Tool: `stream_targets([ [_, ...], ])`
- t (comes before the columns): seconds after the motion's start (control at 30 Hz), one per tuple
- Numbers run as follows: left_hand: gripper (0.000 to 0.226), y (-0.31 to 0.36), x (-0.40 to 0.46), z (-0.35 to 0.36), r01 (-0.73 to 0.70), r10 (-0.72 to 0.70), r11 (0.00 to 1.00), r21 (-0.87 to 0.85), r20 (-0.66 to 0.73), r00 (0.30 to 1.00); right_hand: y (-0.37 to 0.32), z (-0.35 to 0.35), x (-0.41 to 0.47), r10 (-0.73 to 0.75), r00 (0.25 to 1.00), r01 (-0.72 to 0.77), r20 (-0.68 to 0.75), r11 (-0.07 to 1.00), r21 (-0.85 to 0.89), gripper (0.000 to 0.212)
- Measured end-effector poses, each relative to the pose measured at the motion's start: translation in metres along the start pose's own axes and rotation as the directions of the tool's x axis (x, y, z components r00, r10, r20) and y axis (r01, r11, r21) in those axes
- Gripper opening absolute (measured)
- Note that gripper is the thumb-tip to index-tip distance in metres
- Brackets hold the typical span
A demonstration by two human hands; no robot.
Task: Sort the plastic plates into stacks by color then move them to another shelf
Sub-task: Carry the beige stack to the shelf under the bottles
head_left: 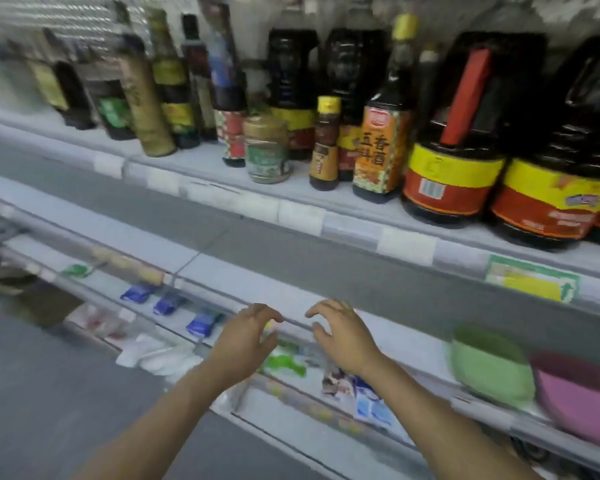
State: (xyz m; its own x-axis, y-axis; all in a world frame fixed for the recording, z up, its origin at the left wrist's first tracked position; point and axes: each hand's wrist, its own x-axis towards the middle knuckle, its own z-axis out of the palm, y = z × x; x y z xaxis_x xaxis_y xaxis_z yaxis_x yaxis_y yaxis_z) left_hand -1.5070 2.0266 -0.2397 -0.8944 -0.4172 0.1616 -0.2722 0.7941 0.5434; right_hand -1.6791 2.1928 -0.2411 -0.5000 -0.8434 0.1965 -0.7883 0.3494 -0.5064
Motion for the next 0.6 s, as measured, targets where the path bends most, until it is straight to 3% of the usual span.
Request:
stream_targets([
  [0.1, 0.03, -0.084, -0.068, -0.094, 0.143, -0.134, 0.988, 0.057, -0.138, 0.981, -0.116, 0.067, 0.059, -0.151, 0.987, 0.148, 0.06, 0.988, 0.051, 0.03],
  [0.2, 0.032, -0.164, -0.146, -0.194, 0.338, -0.294, 0.932, 0.131, -0.27, 0.917, -0.258, 0.139, 0.106, -0.351, 0.93, 0.332, 0.112, 0.93, 0.154, 0.034],
  [0.3, 0.034, -0.226, -0.229, -0.288, 0.494, -0.401, 0.858, 0.141, -0.418, 0.816, -0.399, 0.203, 0.139, -0.518, 0.842, 0.471, 0.15, 0.842, 0.263, 0.026],
  [0.4, 0.031, -0.275, -0.312, -0.366, 0.626, -0.482, 0.77, 0.122, -0.531, 0.697, -0.526, 0.25, 0.159, -0.668, 0.727, 0.588, 0.161, 0.726, 0.357, 0.031],
  [0.6, 0.029, -0.336, -0.436, -0.468, 0.801, -0.571, 0.597, 0.043, -0.679, 0.462, -0.724, 0.328, 0.183, -0.852, 0.483, 0.722, 0.201, 0.518, 0.459, 0.023],
])
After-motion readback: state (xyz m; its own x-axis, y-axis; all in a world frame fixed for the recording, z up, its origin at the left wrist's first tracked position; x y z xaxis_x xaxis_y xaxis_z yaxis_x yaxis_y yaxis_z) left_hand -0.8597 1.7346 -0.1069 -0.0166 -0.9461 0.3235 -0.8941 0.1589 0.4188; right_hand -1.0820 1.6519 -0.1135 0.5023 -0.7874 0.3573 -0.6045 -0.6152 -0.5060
